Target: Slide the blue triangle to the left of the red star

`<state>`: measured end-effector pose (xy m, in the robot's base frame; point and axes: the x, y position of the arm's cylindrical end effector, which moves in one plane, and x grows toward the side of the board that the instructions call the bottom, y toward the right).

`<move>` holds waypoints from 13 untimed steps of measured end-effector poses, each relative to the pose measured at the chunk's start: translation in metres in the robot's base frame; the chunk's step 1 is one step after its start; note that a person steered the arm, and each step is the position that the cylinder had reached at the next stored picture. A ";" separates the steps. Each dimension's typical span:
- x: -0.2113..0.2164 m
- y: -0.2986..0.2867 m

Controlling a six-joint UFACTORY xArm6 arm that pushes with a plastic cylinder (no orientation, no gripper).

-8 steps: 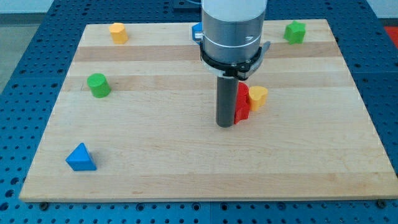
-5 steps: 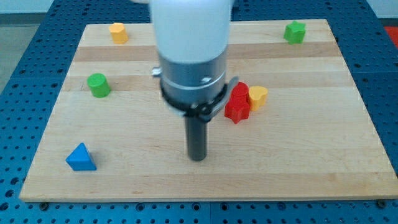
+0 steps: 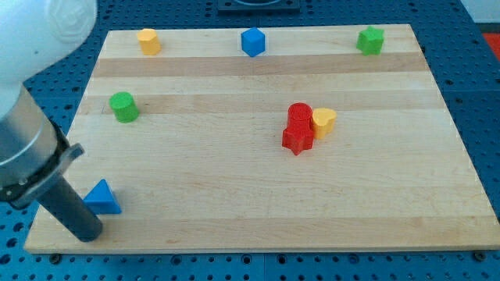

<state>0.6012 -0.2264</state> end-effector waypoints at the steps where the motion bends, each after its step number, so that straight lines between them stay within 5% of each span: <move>1: -0.013 -0.003; 10: -0.163 0.119; 13: -0.173 0.169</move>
